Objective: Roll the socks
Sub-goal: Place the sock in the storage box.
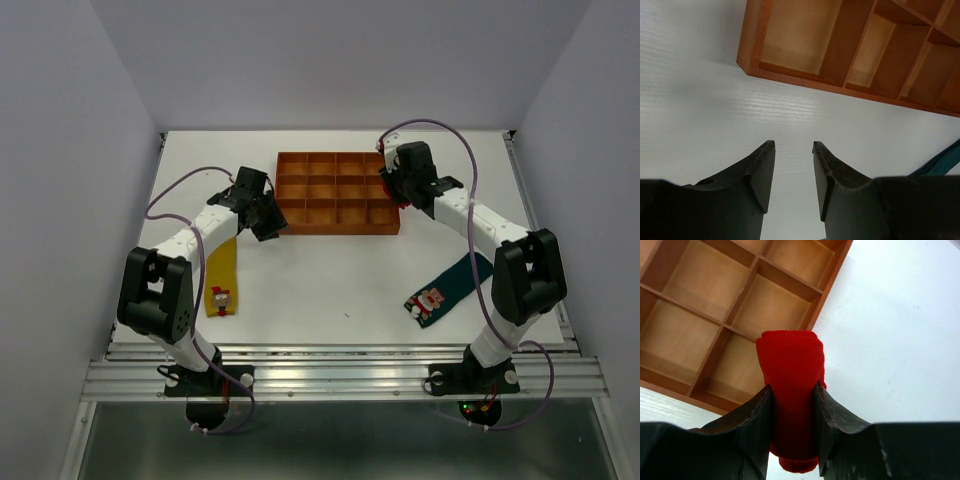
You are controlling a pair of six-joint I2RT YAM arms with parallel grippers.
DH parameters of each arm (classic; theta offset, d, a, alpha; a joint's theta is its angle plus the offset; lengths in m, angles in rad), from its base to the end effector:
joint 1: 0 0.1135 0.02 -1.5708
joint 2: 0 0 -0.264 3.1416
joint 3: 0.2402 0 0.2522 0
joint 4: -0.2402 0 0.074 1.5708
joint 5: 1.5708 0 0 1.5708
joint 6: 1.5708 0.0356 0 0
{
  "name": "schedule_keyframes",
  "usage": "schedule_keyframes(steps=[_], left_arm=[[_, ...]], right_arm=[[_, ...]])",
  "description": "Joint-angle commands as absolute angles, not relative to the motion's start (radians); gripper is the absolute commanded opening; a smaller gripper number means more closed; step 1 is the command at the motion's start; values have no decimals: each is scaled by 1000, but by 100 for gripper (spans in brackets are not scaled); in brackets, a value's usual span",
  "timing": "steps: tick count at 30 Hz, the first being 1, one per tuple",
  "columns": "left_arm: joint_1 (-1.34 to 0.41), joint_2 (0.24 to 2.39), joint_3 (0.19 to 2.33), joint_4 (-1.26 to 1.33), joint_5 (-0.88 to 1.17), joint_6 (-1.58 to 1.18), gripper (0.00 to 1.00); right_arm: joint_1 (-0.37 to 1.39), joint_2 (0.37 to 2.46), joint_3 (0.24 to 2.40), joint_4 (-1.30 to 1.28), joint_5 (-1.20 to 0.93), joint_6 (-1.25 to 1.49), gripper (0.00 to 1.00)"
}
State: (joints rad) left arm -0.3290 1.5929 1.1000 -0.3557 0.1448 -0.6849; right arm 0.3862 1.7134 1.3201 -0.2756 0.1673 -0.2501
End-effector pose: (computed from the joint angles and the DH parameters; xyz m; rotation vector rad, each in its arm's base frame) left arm 0.3222 -0.1154 0.2324 -0.3763 2.4804 -0.6189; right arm 0.3657 0.1423 0.2687 -0.6113 2.1457 -0.1131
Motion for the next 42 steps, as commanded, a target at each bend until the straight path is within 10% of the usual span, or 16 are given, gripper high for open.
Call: schedule_keyframes(steps=[1,42], left_arm=[[-321,1600,1155,-356,135,-667,47],[-310,1638,1164,-364,127,-658,46]], right_arm=[[382,1720,1384,-233,250,-324,1],[382,1864,1177,-38,-29,-155,1]])
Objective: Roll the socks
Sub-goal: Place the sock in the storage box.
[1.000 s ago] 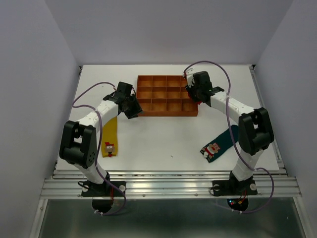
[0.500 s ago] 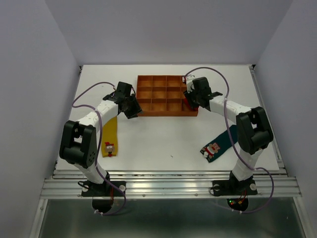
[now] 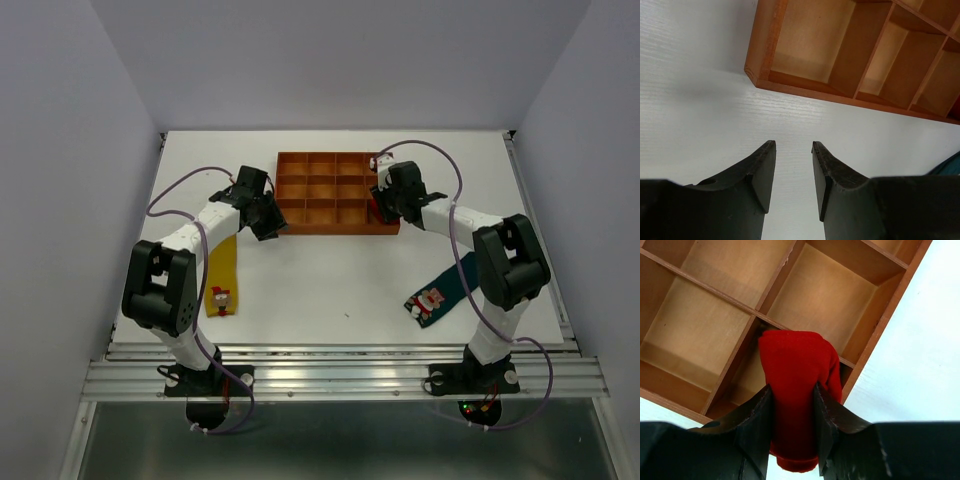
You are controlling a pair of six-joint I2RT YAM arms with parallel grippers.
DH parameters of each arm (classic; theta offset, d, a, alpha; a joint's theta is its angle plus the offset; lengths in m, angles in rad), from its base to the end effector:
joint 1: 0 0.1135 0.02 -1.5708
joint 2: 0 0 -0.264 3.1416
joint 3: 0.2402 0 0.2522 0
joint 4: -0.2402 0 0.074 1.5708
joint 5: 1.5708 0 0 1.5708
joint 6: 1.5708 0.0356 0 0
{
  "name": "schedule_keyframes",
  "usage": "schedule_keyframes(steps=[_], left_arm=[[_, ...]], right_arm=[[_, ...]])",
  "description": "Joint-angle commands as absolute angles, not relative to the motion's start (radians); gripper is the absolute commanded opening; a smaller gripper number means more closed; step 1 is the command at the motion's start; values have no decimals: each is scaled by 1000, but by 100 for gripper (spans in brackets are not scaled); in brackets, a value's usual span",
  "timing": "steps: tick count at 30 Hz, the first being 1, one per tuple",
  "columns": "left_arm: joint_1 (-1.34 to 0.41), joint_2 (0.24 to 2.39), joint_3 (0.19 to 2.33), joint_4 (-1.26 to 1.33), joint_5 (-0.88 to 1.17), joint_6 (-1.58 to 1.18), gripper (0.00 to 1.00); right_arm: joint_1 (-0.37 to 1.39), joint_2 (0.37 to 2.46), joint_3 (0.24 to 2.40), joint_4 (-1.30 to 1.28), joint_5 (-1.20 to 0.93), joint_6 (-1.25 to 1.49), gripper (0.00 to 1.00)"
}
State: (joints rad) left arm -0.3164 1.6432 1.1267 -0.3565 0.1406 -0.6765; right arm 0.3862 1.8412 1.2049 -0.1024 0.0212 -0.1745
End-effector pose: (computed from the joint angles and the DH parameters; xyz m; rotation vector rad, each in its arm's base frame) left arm 0.3329 -0.1142 0.2243 -0.3890 2.4990 -0.5946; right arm 0.3747 0.1516 0.1968 -0.6289 2.2235 0.0835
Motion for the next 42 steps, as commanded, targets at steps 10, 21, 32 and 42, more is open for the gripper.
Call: schedule_keyframes(steps=[10,21,32,42], left_arm=[[-310,1652,1164,-359,123,-657,46],[-310,1663,1189,-365,121,-652,46],[-310,1658,1197,-377,115,-653,46],[-310,1647,1192,-377,115,-653,46]], right_arm=[[382,1876,1137,34,-118,-244,1],[351,1911,1126,46,-184,-224,1],[351,1895,1124,14,-127,-213,25],[351,1833,1167,-35,-163,-181,45]])
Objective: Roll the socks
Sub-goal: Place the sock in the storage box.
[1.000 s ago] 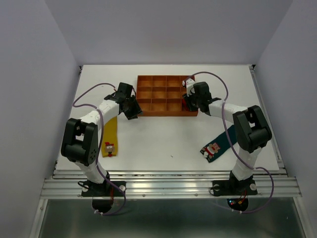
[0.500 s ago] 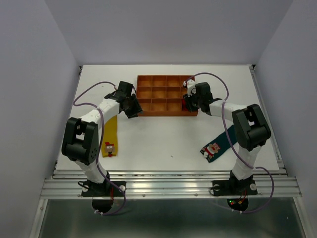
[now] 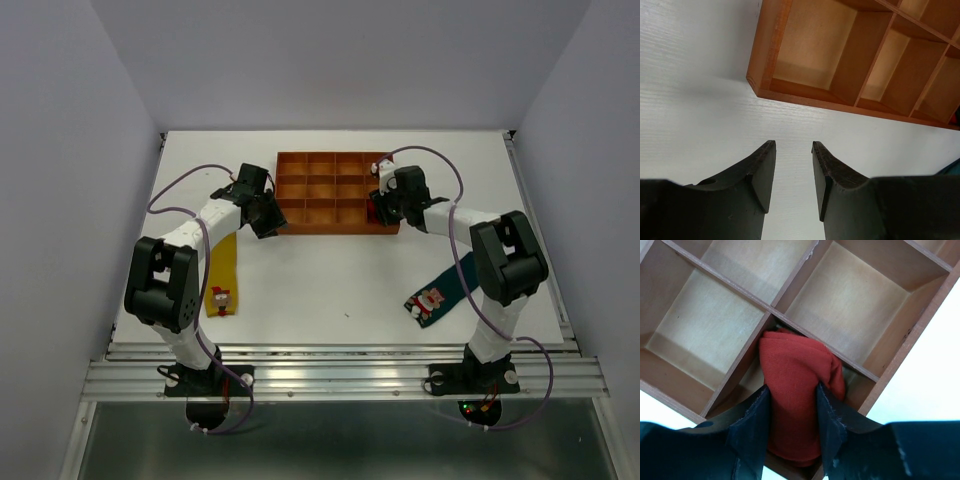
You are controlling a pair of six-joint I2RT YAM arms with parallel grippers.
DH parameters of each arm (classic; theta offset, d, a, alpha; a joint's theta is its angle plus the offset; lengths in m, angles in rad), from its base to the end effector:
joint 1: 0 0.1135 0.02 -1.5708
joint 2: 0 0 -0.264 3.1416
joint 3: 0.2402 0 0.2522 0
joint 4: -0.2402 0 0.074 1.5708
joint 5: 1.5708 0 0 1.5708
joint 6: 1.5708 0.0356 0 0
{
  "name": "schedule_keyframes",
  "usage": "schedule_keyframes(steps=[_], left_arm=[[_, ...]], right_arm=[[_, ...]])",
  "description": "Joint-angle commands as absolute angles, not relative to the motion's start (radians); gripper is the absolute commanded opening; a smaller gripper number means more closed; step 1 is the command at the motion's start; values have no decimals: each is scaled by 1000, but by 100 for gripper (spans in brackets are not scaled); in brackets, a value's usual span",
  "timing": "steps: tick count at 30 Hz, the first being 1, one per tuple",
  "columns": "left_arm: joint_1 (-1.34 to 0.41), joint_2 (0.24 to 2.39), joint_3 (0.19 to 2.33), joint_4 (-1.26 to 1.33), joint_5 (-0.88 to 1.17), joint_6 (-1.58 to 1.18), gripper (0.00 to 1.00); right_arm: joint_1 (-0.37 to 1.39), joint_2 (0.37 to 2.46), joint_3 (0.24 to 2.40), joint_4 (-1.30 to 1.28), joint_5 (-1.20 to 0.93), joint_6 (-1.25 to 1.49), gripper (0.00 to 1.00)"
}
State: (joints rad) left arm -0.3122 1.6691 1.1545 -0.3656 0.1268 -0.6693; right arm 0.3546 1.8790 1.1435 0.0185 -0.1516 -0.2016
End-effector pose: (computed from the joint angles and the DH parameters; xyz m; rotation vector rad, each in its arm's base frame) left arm 0.3396 -0.1143 0.2236 -0.3926 2.5010 -0.5708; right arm 0.3773 0.1454 0.1734 -0.7045 2.1796 0.2529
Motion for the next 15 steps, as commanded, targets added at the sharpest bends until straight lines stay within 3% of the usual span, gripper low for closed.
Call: schedule_keyframes(steps=[1,15], left_arm=[[-310,1647,1192,-377,115,-653,46],[-310,1643,1184,-371,120,-652,46]], right_arm=[[351,1829,1173,-49,-164,-179,45],[351,1778,1206,-95,-160,-160,56]])
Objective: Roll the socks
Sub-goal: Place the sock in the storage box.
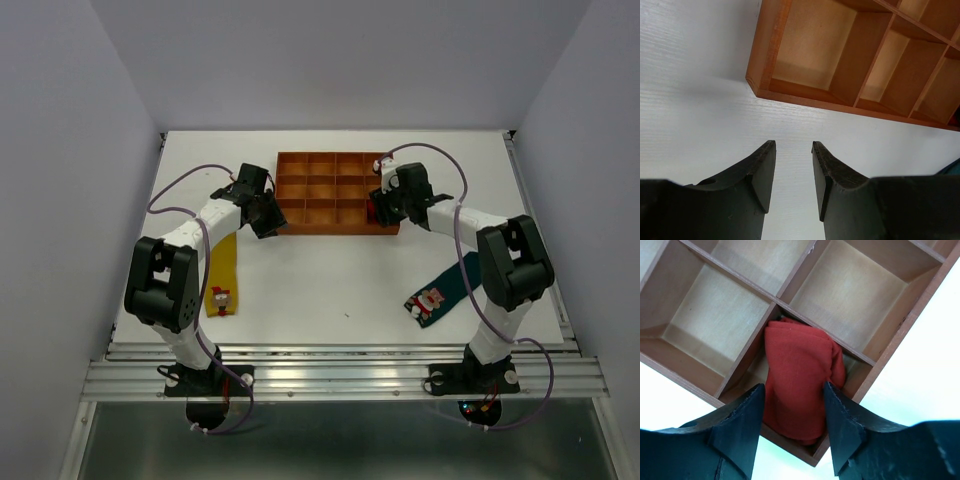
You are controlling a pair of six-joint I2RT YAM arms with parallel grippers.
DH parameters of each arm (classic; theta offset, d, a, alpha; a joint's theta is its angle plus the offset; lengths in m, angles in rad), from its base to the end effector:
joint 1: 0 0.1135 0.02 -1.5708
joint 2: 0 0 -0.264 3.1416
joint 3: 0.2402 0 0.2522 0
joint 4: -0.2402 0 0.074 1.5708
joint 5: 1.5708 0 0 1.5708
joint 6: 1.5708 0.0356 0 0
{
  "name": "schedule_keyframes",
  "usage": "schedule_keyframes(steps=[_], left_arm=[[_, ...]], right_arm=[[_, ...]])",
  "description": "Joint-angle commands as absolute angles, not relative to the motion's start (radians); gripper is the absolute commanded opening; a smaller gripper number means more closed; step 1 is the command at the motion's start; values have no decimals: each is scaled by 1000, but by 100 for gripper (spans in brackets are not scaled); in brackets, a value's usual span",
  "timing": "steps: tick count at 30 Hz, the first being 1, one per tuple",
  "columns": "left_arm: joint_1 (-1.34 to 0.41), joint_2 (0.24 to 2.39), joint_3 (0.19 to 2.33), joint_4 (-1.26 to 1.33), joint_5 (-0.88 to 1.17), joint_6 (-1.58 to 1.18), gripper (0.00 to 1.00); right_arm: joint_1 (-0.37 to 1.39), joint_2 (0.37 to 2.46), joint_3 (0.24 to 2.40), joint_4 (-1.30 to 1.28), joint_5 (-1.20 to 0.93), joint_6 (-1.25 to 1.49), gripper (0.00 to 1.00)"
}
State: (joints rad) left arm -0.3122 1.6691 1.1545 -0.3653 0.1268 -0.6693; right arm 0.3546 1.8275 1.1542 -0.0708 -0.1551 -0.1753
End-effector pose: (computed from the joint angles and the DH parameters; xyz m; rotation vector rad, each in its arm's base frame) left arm 0.3396 -0.1143 0.2236 -0.3925 2.5007 -0.5709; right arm 0.3697 0.1427 0.1891 -0.6832 2.2163 0.2704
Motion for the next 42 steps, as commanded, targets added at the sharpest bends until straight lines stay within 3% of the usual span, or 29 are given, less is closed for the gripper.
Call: schedule_keyframes(steps=[1,13,17,23,42], left_arm=[[-310,1643,1183,-371,121,-652,46],[-310,1641,1177,-368,123,-652,46],[-310,1641,1177,-367,124,-652,46],[-310,1643,1173,-365,126,-653,46],[-310,1658,1173,-367,127,-652,46]], right_arm=[[351,1775,1209,-104,-160,-161,56],[351,1718,1218,-121,-166,-144,56],[351,1727,1223,-127,-146,-140,40],[351,1770,1245,-132,-135,-141,27],[351,1937,1285,-127,-121,-118,22]])
